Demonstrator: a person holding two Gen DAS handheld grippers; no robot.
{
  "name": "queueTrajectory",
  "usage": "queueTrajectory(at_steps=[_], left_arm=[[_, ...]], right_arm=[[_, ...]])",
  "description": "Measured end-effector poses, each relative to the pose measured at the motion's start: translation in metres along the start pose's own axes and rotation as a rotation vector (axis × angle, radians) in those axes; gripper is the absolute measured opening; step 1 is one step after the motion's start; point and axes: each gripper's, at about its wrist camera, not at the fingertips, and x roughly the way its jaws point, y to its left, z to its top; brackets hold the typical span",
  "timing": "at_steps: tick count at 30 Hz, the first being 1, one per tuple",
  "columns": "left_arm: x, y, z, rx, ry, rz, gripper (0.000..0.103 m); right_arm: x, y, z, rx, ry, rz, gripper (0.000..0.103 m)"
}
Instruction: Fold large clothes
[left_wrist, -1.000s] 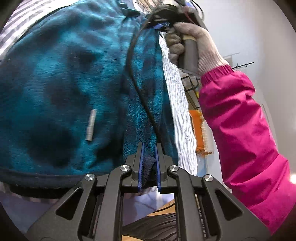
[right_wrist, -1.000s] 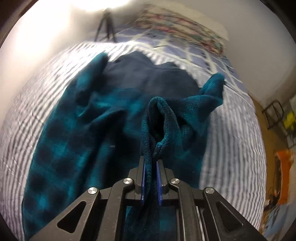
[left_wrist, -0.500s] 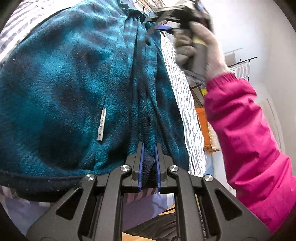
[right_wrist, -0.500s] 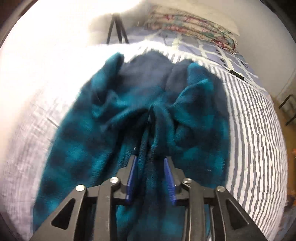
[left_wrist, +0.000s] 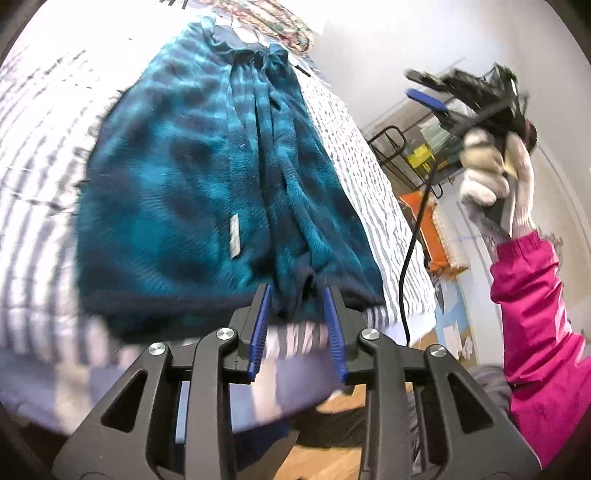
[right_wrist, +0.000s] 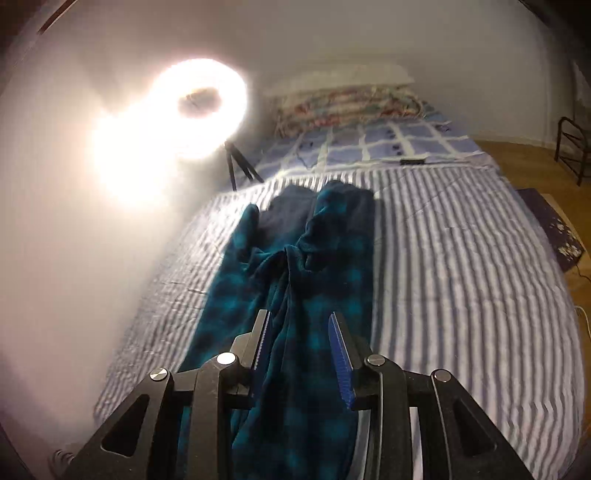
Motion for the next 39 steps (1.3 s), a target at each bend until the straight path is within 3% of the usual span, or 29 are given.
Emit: queueTrajectory(at_steps=[4,8,11,12,15,17,20,22,27,29,34,35,37,38,39], left_arm=[[-0.041,0.005,-0.005,0.058,-0.005,0.019,0.031],[-0.072,0.013,-0.001,0.053,-0.047,0.092,0.034],[-0.082,0.034,0.012,0.000,-0.076,0.146,0.036],[-0.083,0.041,0.017,-0.022,-0.079,0.157,0.039],[-0.079,0.062,0.028,-0.091,-0.075,0.171,0.043],[-0.074,0.065,0.031,-0.117,-0.058,0.143,0.043],[-0.062,0.053,0.034,-0.093,-0.047,0.109,0.043],[-0.049,0.039,0.038,-0.061,-0.035,0.083,0.043],[-0.005,0.019,0.055,-0.085,0.024,0.006,0.043],[0.016,0.008,0.060,-0.067,0.062,-0.014,0.043],[0.060,-0.008,0.064,-0.038,0.145,-0.006,0.043],[0.069,-0.010,0.064,-0.039,0.154,-0.012,0.040],[0.081,-0.011,0.063,-0.032,0.172,-0.018,0.004],[0.084,-0.012,0.063,-0.028,0.175,-0.012,0.004],[0.086,-0.011,0.062,-0.037,0.174,-0.018,0.003]], right_arm=[[-0.044,-0.003,-0.026,0.006,-0.019,0.006,0.033],[-0.064,0.000,-0.073,0.014,0.028,-0.001,0.035],[-0.055,-0.001,-0.116,0.035,0.109,-0.026,0.054],[-0.049,-0.001,-0.130,0.033,0.138,-0.045,0.064],[-0.026,-0.006,-0.166,0.058,0.228,-0.062,0.068],[-0.008,-0.012,-0.184,0.083,0.282,-0.061,0.068],[0.016,-0.018,-0.204,0.123,0.348,-0.042,0.058],[0.026,-0.017,-0.213,0.124,0.388,-0.020,0.038],[0.023,-0.010,-0.213,0.083,0.388,0.018,0.016],[0.018,-0.011,-0.211,0.074,0.371,0.041,0.018],[0.008,-0.020,-0.212,0.101,0.335,0.083,0.054],[0.008,-0.023,-0.210,0.118,0.329,0.099,0.055],[0.008,-0.029,-0.208,0.147,0.320,0.127,0.052],[0.009,-0.031,-0.207,0.155,0.326,0.136,0.047],[0.014,-0.032,-0.209,0.160,0.340,0.138,0.025]])
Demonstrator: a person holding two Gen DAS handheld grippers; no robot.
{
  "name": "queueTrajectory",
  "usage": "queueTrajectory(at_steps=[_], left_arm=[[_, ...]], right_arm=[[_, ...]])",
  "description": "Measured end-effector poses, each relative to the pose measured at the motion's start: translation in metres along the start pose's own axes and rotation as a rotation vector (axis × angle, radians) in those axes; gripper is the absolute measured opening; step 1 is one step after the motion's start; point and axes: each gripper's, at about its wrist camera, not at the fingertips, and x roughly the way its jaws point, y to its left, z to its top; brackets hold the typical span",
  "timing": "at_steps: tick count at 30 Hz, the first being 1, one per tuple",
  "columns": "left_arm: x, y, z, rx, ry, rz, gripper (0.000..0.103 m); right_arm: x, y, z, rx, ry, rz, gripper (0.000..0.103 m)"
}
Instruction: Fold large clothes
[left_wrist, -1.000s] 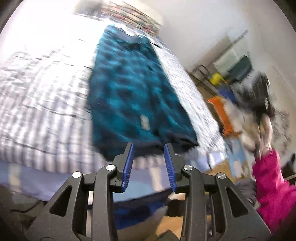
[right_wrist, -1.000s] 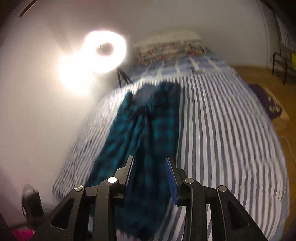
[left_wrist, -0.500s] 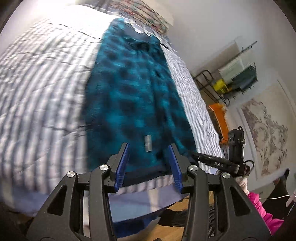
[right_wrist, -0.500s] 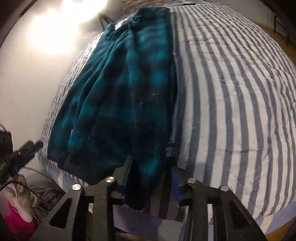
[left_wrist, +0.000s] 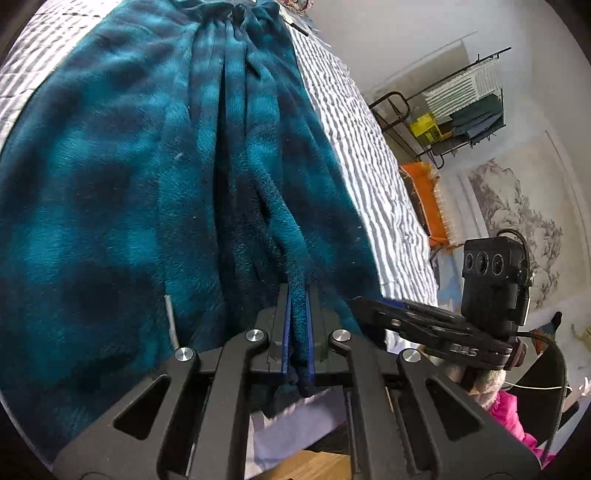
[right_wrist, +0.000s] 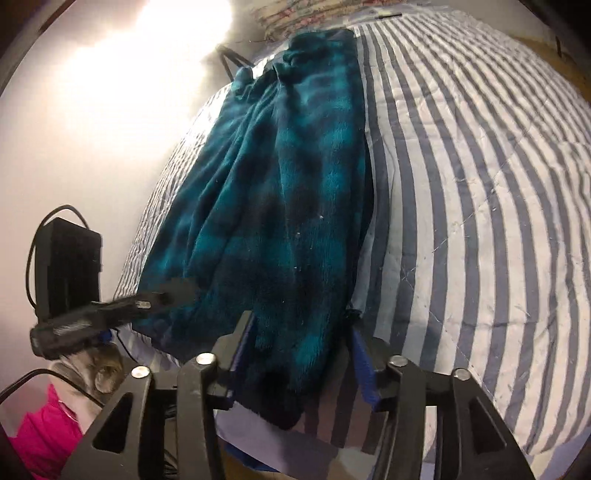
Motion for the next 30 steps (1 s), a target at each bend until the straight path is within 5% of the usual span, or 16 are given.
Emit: queueTrajectory(at_steps=[1,3,7,14,17,19,23,25,27,30], left_arm=[[-0.001,0.001,-0.002,-0.021,0.000,-0.015,0.003],[-0.013,0.001,-0.006,-0.079,-0.020,-0.075,0.003],[-0.003,0.011,-0.013,-0.032,0.000,0.040,0.003],[-0.013,-0.004,-0.023,0.098,-0.014,0.113,0.005],[-0.049,-0.009,-0.030,0.150,-0.062,0.113,0.010],[-0.070,-0.006,-0.034,0.172,-0.090,0.136,0.022],[-0.117,0.015,-0.035,0.173,-0.187,0.228,0.025],[-0.129,0.030,-0.031,0.134,-0.215,0.261,0.053],[-0.139,0.058,-0.024,0.029,-0.254,0.268,0.060],[-0.133,0.090,-0.015,-0.098,-0.217,0.221,0.060]], right_arm=[[0.006,-0.001,0.001,0.004,0.025,-0.003,0.010],[0.006,-0.001,0.000,0.002,0.031,-0.035,0.006],[-0.026,0.007,0.000,-0.041,-0.055,-0.017,0.004],[0.010,0.013,-0.009,-0.151,0.024,-0.217,0.004],[-0.003,0.016,-0.008,-0.156,-0.004,-0.204,0.014],[-0.021,0.018,-0.009,-0.155,-0.052,-0.190,0.029],[-0.055,0.032,-0.006,-0.182,-0.177,-0.128,0.038],[-0.065,0.040,-0.004,-0.206,-0.215,-0.132,0.059],[-0.064,0.041,0.000,-0.203,-0.229,-0.137,0.074],[-0.052,0.033,0.005,-0.163,-0.213,-0.140,0.072]])
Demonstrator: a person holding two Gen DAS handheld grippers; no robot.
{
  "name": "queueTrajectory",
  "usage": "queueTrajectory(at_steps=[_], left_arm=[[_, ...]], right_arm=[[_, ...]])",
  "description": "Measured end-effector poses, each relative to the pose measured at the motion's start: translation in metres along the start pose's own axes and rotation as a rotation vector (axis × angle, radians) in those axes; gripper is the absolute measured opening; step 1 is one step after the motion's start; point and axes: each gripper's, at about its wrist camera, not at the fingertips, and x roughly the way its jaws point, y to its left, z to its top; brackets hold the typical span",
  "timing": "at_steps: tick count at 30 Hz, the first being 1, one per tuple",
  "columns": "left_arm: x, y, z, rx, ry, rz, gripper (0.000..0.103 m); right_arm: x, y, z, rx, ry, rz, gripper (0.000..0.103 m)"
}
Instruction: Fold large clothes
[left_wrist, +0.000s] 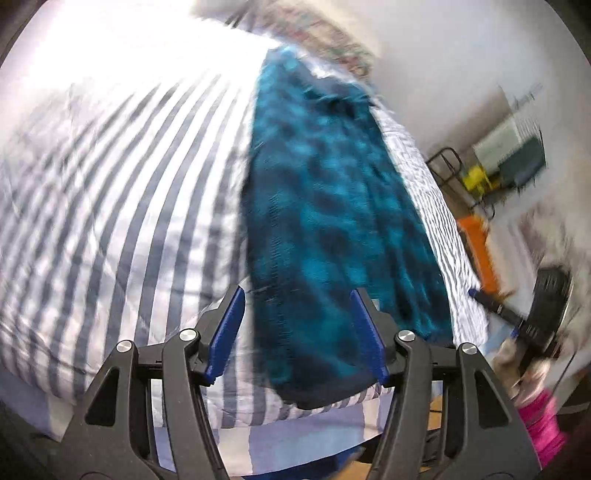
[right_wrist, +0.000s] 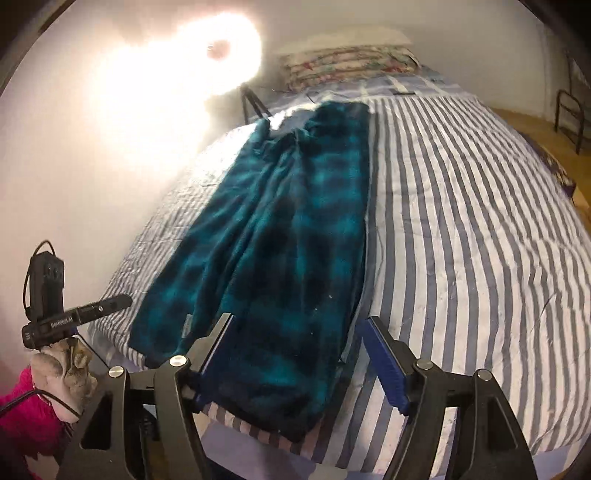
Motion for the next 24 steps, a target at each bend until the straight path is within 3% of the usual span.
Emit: queueTrajectory(at_steps=[5,7,8,9,10,12,15,17,19,21,24], left_arm=[[0.032,0.025,-0.015,-0.130,0.116,-0.063,0.060],[0.033,0.022,-0.019,-0.126,0.108,-0.074,0.060],[0.034,0.019,-0.020,-0.111,0.119,-0.085,0.055],[0.036,0.016,-0.021,-0.103,0.140,-0.105,0.032],[0.038,0.012,-0.022,-0.095,0.157,-0.107,0.020],[0.036,0.000,-0.024,-0.044,0.144,-0.073,0.019],[0.040,-0.027,-0.030,0.117,0.129,0.071,0.019],[0.047,-0.043,-0.039,0.232,0.117,0.178,0.020],[0.050,-0.053,-0.042,0.308,0.099,0.231,0.024],[0.050,-0.056,-0.041,0.313,0.104,0.228,0.024],[0.049,-0.047,-0.033,0.213,0.134,0.167,0.024]], right_arm=[[0.030,0.004,-0.014,-0.037,0.110,-0.014,0.072],[0.041,0.005,-0.021,-0.033,0.152,-0.011,0.072],[0.047,0.005,-0.025,-0.031,0.176,-0.004,0.072],[0.052,0.005,-0.029,-0.030,0.194,0.000,0.066],[0.058,0.006,-0.032,-0.030,0.225,0.008,0.049],[0.064,0.012,-0.037,-0.060,0.257,-0.026,0.043],[0.064,0.024,-0.036,-0.112,0.266,-0.091,0.037],[0.065,0.031,-0.036,-0.137,0.277,-0.143,0.036],[0.067,0.040,-0.037,-0.172,0.279,-0.179,0.038],[0.065,0.047,-0.036,-0.200,0.270,-0.199,0.042],[0.056,0.048,-0.030,-0.198,0.261,-0.179,0.042]])
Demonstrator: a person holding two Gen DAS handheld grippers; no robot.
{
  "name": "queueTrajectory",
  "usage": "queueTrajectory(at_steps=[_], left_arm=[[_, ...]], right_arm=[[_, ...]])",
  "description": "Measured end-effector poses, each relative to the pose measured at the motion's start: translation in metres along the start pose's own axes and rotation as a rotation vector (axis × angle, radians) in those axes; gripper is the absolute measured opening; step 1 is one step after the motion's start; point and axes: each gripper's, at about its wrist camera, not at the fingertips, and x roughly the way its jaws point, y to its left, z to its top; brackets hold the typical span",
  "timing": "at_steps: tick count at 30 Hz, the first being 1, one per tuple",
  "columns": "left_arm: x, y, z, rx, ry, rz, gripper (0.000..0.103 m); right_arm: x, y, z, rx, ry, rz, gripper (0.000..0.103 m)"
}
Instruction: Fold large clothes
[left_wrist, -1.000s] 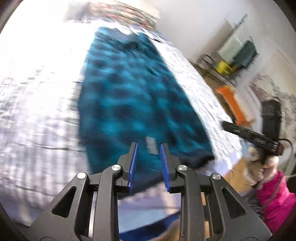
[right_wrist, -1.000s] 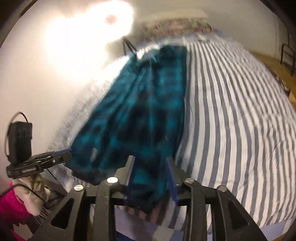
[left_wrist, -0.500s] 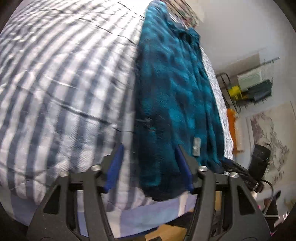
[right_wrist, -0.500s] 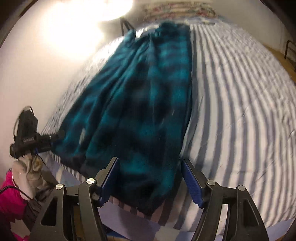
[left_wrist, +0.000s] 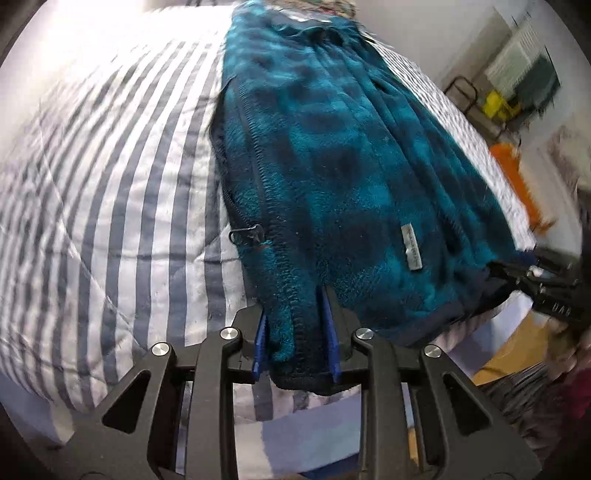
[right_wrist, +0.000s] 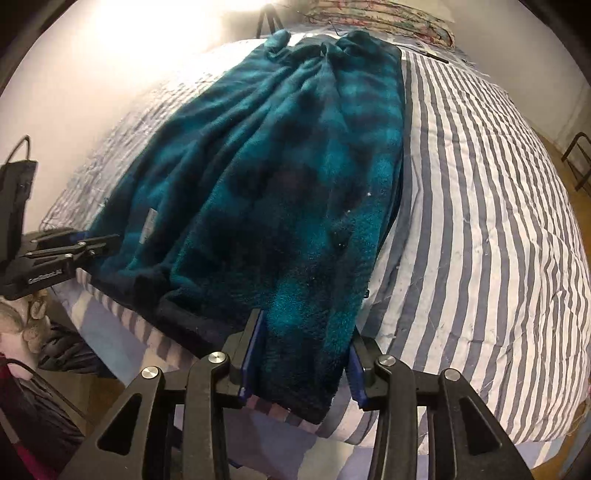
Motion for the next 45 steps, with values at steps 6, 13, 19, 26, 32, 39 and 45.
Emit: queueTrajectory(at_steps=[6,13,19,26,32,39,45], left_arm=[[-0.037,0.013,0.011,-0.080,-0.059,-0.035,0.032],[-0.108,0.031,0.044,-0.155,-0.219,-0.092,0.037],[-0.150,0.064,0.090,-0.175,-0.297,-0.090,0.045],[-0.127,0.088,0.106,-0.214,-0.236,-0.099,0.045],[-0.111,0.096,0.103,-0.228,-0.188,-0.075,0.045],[-0.113,0.112,0.106,-0.305,-0.197,-0.098,0.045],[-0.106,0.107,0.110,-0.296,-0.170,-0.131,0.045]], right_arm=[[-0.048,-0.010,0.016,0.064,-0.134,0.036,0.052],[-0.098,-0.008,0.090,0.048,-0.330,0.134,0.057],[-0.076,0.002,0.191,0.013,-0.343,0.227,0.058],[0.007,0.005,0.309,0.043,-0.280,0.324,0.059],[0.110,0.017,0.383,0.004,-0.202,0.312,0.062],[0.197,0.017,0.428,-0.007,-0.134,0.320,0.059],[0.201,0.019,0.427,-0.025,-0.137,0.373,0.013]])
